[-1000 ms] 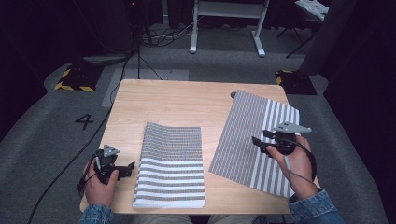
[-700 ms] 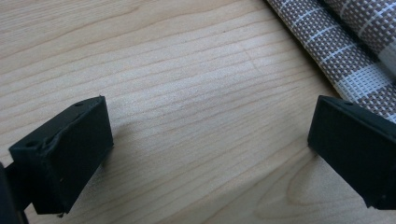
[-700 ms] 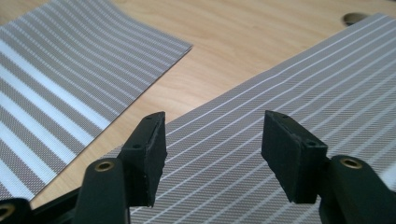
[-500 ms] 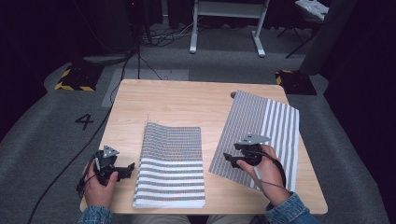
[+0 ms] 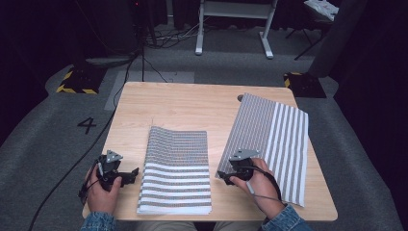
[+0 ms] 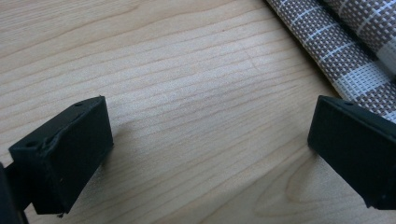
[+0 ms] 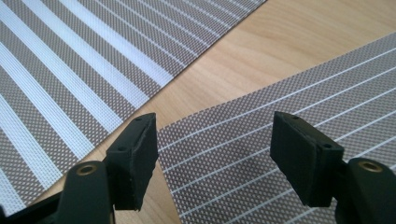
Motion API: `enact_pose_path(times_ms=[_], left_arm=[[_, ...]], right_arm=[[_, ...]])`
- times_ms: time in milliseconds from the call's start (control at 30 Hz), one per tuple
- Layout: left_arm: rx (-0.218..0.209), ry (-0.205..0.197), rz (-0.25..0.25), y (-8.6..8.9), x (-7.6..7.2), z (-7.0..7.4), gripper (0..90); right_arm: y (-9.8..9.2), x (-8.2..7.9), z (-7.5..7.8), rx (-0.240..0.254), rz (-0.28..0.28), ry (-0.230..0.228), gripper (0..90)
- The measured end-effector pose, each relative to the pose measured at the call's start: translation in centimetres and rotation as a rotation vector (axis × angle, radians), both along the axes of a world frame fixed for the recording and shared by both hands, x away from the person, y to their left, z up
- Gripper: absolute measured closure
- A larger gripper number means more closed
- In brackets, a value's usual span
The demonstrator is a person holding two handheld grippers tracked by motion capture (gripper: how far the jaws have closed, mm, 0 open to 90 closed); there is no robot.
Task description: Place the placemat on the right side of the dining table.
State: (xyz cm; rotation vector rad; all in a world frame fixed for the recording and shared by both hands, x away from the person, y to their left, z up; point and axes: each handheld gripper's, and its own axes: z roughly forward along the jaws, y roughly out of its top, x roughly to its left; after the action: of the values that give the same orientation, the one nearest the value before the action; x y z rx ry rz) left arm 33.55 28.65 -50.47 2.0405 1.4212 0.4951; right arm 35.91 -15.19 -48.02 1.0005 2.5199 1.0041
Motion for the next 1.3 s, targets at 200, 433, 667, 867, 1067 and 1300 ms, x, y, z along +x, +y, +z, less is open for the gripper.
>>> enact_pose_path(times_ms=[200, 433, 667, 867, 1067, 1300], left_arm=[[0.0, 0.0, 0.0, 0.0, 0.0, 0.0, 0.0], [-0.001, 0.0, 0.0, 0.0, 0.0, 0.0, 0.1], [0.0, 0.0, 0.0, 0.0, 0.0, 0.0, 0.0], [-0.004, 0.002, -0.004, 0.0, 0.1, 0.0, 0.0], [-0.002, -0.002, 0.007, -0.1, 0.2, 0.0, 0.0], [-0.001, -0.002, 0.007, -0.1, 0.2, 0.0, 0.0]], right_arm=[[0.7, -0.2, -1.4, -0.03, -0.005, -0.018, 25.9], [0.7, -0.5, -1.8, 0.012, -0.039, -0.061, 34.2], [-0.8, 0.4, -0.9, -0.053, -0.008, -0.084, 82.8], [-2.1, -0.8, -0.1, -0.029, 0.029, -0.076, 84.6], [-4.8, -3.1, 0.3, 0.005, 0.052, -0.047, 84.0], [-7.1, -4.2, 0.1, -0.003, 0.076, -0.024, 83.7]])
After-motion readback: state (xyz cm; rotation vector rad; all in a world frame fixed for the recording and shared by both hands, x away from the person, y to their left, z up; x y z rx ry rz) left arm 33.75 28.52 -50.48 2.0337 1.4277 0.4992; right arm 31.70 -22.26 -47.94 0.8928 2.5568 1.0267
